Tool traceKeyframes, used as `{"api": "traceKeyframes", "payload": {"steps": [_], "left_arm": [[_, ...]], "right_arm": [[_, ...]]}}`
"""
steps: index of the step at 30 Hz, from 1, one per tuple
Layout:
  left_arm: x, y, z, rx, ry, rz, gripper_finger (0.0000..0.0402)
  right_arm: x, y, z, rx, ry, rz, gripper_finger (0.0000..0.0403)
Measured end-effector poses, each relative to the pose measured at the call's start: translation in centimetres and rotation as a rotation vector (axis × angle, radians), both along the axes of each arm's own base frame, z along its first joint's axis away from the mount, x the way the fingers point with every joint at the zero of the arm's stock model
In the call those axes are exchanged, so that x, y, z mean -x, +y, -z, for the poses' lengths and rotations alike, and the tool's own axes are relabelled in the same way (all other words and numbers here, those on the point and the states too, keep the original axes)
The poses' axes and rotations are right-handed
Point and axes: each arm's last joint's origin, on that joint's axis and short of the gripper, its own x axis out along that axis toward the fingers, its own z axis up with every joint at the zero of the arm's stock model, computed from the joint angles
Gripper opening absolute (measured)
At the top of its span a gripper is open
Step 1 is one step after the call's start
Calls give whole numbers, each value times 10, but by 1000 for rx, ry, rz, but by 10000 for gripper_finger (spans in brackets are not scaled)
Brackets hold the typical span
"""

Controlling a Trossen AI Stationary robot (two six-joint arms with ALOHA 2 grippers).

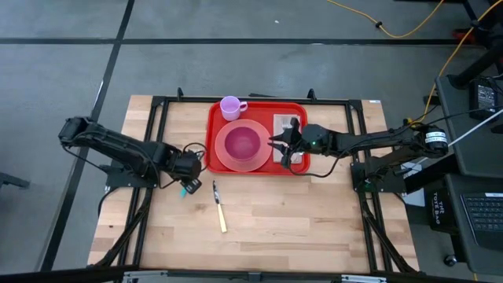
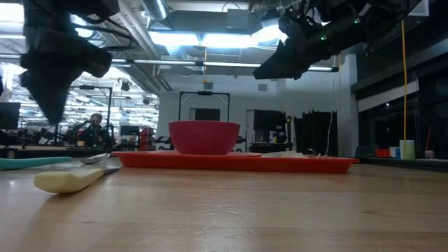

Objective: Set up tray
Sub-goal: Put the blue spoon on top of the brown napkin to the left of the orange fork

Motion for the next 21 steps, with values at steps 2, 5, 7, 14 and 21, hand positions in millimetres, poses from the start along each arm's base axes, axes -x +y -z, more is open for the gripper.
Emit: {"api": "traceKeyframes", "payload": {"steps": [2, 5, 7, 14, 21], "left_arm": [[1, -6, 3, 0, 39, -11, 104], [2, -14, 8, -11, 80, 0, 104], [1, -18, 11, -17, 94, 21, 104], [-1, -28, 21, -26, 151, -22, 104], [-5, -30, 29, -25, 189, -103, 104]], "right_arm": [[0, 0, 1, -15, 11, 5, 94], [1, 0, 3, -26, 26, 9, 94], [1, 0, 3, -27, 27, 8, 94], [0, 2, 2, -45, 10, -45, 94], [0, 2, 2, -47, 8, -49, 94]]}}
